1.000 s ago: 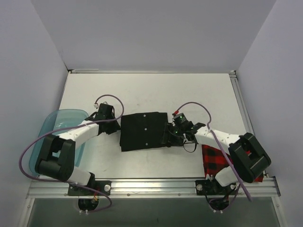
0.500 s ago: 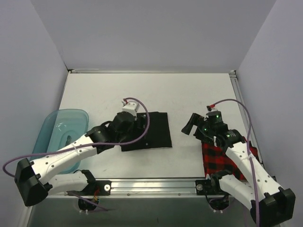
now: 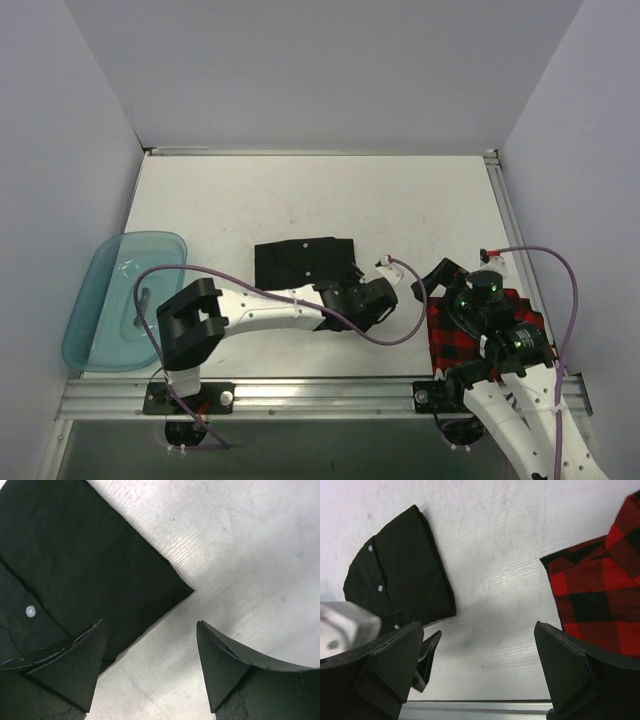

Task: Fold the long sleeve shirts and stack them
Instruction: Neatly place the folded shirt to the corner

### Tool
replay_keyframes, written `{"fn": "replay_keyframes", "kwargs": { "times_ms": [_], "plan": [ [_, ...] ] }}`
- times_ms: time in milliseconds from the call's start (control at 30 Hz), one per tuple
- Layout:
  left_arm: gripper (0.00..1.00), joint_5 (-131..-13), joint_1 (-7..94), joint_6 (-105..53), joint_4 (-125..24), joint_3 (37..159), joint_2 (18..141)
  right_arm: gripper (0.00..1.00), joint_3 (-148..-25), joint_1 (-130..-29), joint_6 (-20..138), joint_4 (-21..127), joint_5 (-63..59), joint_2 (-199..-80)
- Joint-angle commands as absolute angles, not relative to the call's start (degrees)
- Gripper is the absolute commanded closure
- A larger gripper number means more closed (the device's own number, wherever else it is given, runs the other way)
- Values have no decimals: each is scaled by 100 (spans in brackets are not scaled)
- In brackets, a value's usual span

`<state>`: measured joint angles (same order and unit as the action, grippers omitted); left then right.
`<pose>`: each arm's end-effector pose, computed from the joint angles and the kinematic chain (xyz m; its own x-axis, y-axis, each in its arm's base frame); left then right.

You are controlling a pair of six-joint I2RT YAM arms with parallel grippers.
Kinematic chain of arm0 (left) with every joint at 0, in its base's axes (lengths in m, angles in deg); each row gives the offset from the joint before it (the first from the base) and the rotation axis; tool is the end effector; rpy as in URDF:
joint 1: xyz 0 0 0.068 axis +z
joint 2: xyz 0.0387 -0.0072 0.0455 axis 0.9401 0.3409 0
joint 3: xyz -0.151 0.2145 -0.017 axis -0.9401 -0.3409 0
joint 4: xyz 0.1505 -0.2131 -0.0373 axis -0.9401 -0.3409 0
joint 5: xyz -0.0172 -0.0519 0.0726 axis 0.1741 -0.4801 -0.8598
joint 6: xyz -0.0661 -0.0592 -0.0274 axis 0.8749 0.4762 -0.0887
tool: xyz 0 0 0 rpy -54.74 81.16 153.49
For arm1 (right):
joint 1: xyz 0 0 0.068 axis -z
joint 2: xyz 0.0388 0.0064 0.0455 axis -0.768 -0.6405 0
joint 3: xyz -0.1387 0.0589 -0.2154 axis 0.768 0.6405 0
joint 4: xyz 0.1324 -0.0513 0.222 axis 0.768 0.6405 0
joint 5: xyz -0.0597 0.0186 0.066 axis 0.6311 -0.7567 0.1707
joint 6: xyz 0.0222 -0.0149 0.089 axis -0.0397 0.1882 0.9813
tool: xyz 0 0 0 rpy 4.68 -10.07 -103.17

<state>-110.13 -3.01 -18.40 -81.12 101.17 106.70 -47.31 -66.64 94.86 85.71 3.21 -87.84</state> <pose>0.1581 -0.3755 0.1783 -0.4725 0.5778 -0.6655 0.6252 0.7520 0.2090 0.1713 0.0536 0.2573 -0.5255 0.5517 -0.6477 0.0598 0.7833 0.6187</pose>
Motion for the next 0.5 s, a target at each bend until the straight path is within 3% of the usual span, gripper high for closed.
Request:
{"fn": "replay_keyframes", "kwargs": {
  "times_ms": [0,267,400,467],
  "plan": [
    [20,-11453,-437,-2261,-8302,10626,11255,0,-4516,-6617,9793,8899,850,-8440],
    [23,-11594,-446,-2543,-8434,11013,11969,0,-4613,-6608,9741,9356,1298,-8008],
    [32,-11673,-446,-2569,-8486,10987,12197,0,-4630,-6617,9732,9391,1404,-8008],
    [46,-11691,-446,-2561,-8487,10969,12259,0,-4648,-6617,9723,9391,1431,-8043]
  ]
}}
